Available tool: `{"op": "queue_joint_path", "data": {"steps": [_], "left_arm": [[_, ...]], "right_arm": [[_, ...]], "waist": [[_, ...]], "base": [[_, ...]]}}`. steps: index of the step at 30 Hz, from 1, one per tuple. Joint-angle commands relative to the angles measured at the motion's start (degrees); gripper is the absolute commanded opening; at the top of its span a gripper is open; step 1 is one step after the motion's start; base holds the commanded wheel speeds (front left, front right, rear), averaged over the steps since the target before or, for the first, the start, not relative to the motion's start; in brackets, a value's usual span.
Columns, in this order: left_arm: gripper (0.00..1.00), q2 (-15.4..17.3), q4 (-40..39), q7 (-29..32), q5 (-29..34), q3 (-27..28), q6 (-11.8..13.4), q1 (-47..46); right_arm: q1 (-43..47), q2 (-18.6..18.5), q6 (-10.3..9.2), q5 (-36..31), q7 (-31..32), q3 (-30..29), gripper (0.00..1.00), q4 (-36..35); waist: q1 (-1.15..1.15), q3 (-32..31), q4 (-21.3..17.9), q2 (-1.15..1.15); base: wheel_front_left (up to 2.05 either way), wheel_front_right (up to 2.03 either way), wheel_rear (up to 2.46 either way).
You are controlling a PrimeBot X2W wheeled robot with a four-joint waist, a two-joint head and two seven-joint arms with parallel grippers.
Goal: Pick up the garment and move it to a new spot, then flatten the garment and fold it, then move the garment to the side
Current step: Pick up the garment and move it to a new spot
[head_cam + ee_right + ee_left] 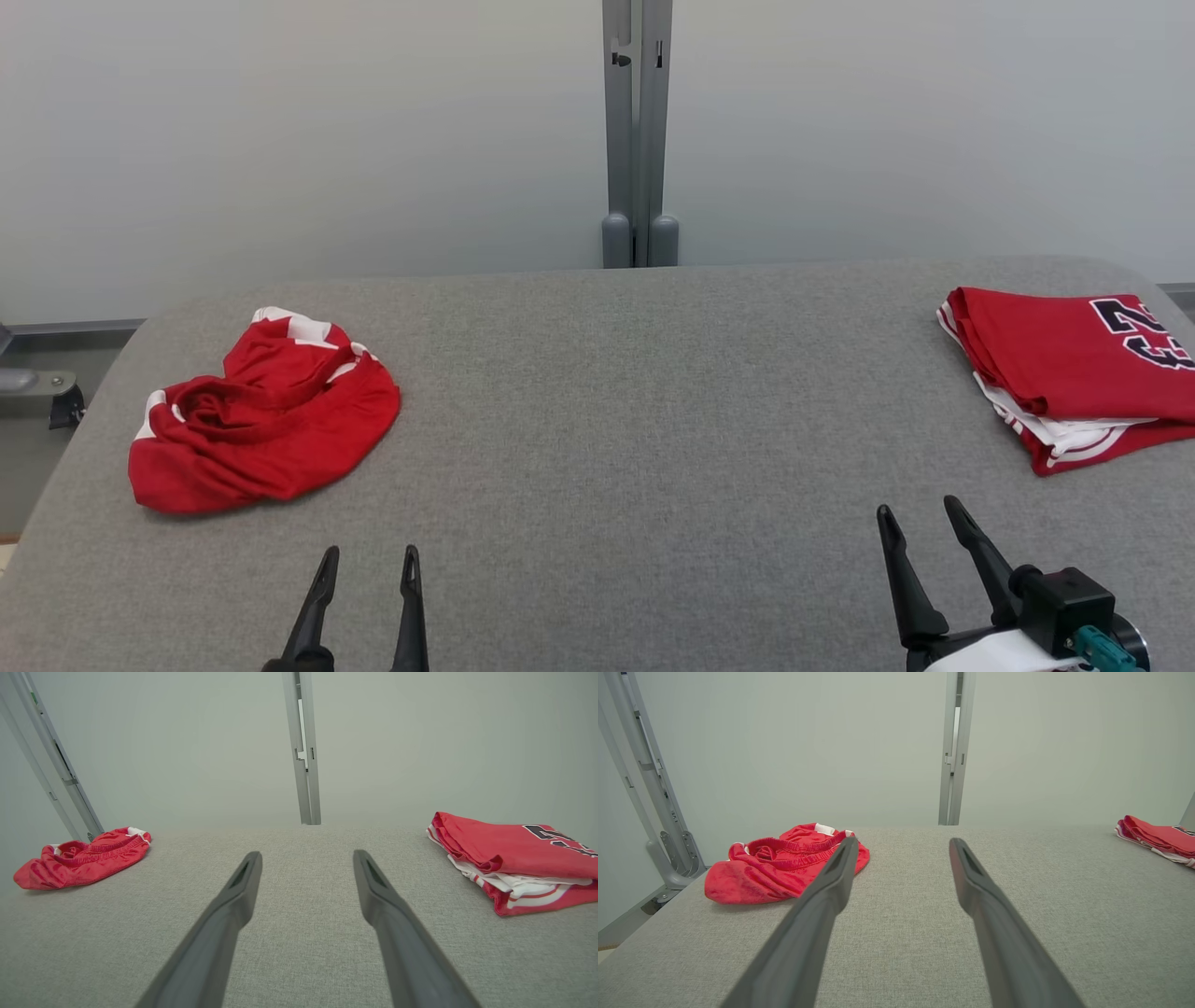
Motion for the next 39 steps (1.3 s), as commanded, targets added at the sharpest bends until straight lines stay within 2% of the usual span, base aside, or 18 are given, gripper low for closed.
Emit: {"op": "queue_joint_path", "data": {"steps": [1,12,20,28,39], "left_arm": [[1.00,0.1,0.0,0.0,0.5,0.0,-0.2,0.9],[1.00,0.1,0.2,0.0,2.1,-0.4,-0.5,1.0],[1.00,0.1,0.5,0.0,2.6,0.0,0.1,0.6],[1.00,0.1,0.1,0.0,3.3,0.6,-0.1,-0.4],[1.00,0.1,0.1,0.0,4.0,2.2,-0.7,-1.1]], "right_arm": [[0.9,0.0,-0.06,0.1,-0.1,0.1,1.00,0.0],[1.3,0.3,-0.06,-0.3,-0.1,0.6,1.00,0.5],[1.7,0.4,-0.06,-0.2,-0.1,0.1,1.00,0.4],[2.0,0.9,-0.06,0.5,-0.1,0.2,1.00,0.4],[1.0,2.0,-0.06,0.4,-0.1,1.0,1.00,0.8]], "waist": [[0.00,-0.1,0.0,0.00],[0.00,-0.2,0.5,0.00],[0.00,-0.1,2.0,0.00],[0.00,1.0,8.1,0.00],[0.00,2.0,20.9,0.00]], "base": [[0.00,0.00,0.00],[0.00,0.00,0.00],[0.00,0.00,0.00],[0.00,0.00,0.00],[0.00,0.00,0.00]]}}
